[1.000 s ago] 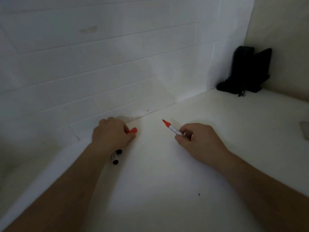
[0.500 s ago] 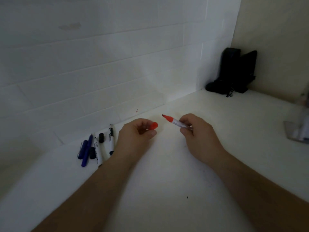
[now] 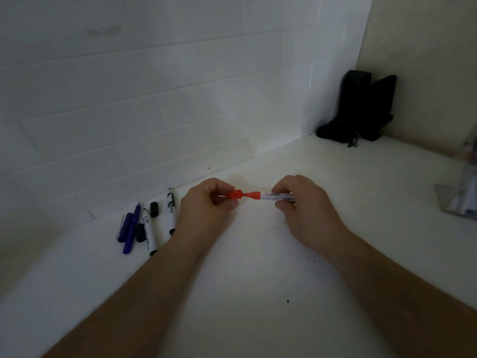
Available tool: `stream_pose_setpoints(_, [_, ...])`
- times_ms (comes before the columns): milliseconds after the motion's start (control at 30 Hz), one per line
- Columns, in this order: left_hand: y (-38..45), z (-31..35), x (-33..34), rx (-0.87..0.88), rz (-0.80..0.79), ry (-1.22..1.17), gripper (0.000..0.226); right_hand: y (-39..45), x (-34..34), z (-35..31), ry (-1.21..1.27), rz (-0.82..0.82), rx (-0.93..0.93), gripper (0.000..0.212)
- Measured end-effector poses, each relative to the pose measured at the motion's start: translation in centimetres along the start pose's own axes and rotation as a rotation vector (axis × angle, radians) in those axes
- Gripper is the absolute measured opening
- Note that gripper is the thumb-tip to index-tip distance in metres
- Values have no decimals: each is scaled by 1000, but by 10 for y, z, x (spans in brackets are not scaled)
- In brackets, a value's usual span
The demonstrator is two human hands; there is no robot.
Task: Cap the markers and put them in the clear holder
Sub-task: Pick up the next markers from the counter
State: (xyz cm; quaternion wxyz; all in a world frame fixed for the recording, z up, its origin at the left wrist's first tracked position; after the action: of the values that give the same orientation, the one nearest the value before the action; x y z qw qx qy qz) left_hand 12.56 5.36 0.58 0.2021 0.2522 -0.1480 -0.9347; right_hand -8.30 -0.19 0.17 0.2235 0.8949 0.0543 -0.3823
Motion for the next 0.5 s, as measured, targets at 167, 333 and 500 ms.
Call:
stream_pose_setpoints(167, [-1,-1,2,6,-18,64,20,2,0,4,-54,35,-25,22])
stream_pose_setpoints(333, [-1,0,2,44,-46,127,22,3,-1,6,-54,27,-46,17])
stream_pose_setpoints(500, [-2,3,6,115,-148,176,22,2,2,6,-26,-22,-90,13])
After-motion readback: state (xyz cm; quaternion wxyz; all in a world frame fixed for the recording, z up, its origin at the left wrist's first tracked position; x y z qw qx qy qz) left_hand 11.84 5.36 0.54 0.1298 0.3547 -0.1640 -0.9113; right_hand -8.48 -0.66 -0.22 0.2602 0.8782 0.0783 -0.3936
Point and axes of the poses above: each hand's wrist, its own y-axis towards the middle knuckle, its own x-axis out of the palm, z = x × y, the point moved 2 cm from there along y, towards the middle knuckle, and after that the axes turned 9 degrees about x, right-handed, at the moved point
